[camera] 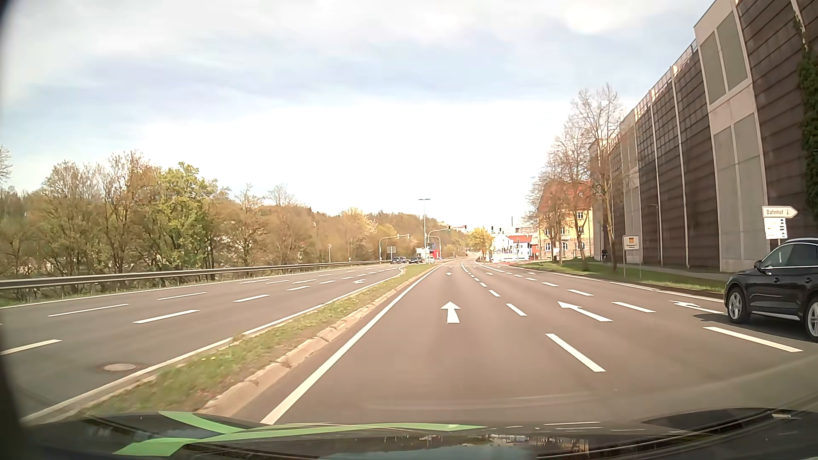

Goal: Follow the waypoints while adhering to traffic rules and regulations

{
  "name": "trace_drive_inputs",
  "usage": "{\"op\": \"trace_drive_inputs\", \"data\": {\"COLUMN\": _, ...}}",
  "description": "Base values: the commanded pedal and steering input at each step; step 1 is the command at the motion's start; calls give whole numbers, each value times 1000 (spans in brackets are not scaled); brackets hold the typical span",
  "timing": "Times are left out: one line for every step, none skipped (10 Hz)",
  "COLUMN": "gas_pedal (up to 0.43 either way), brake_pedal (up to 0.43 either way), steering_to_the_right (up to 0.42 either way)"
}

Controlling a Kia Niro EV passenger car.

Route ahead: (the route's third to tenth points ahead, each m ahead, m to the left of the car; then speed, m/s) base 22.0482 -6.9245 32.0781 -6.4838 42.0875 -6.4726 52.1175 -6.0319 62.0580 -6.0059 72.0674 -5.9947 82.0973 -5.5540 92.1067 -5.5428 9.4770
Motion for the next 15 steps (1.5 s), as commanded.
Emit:
{"op": "trace_drive_inputs", "data": {"gas_pedal": 20, "brake_pedal": 0, "steering_to_the_right": 4}}
{"op": "trace_drive_inputs", "data": {"gas_pedal": 20, "brake_pedal": 0, "steering_to_the_right": 4}}
{"op": "trace_drive_inputs", "data": {"gas_pedal": 20, "brake_pedal": 0, "steering_to_the_right": 4}}
{"op": "trace_drive_inputs", "data": {"gas_pedal": 20, "brake_pedal": 0, "steering_to_the_right": 4}}
{"op": "trace_drive_inputs", "data": {"gas_pedal": 20, "brake_pedal": 0, "steering_to_the_right": 4}}
{"op": "trace_drive_inputs", "data": {"gas_pedal": 20, "brake_pedal": 0, "steering_to_the_right": 4}}
{"op": "trace_drive_inputs", "data": {"gas_pedal": 98, "brake_pedal": 0, "steering_to_the_right": 4}}
{"op": "trace_drive_inputs", "data": {"gas_pedal": 197, "brake_pedal": 0, "steering_to_the_right": 4}}
{"op": "trace_drive_inputs", "data": {"gas_pedal": 268, "brake_pedal": 0, "steering_to_the_right": 4}}
{"op": "trace_drive_inputs", "data": {"gas_pedal": 350, "brake_pedal": 0, "steering_to_the_right": 3}}
{"op": "trace_drive_inputs", "data": {"gas_pedal": 390, "brake_pedal": 0, "steering_to_the_right": 4}}
{"op": "trace_drive_inputs", "data": {"gas_pedal": 409, "brake_pedal": 0, "steering_to_the_right": 4}}
{"op": "trace_drive_inputs", "data": {"gas_pedal": 421, "brake_pedal": 0, "steering_to_the_right": 3}}
{"op": "trace_drive_inputs", "data": {"gas_pedal": 421, "brake_pedal": 0, "steering_to_the_right": 2}}
{"op": "trace_drive_inputs", "data": {"gas_pedal": 421, "brake_pedal": 0, "steering_to_the_right": 2}}
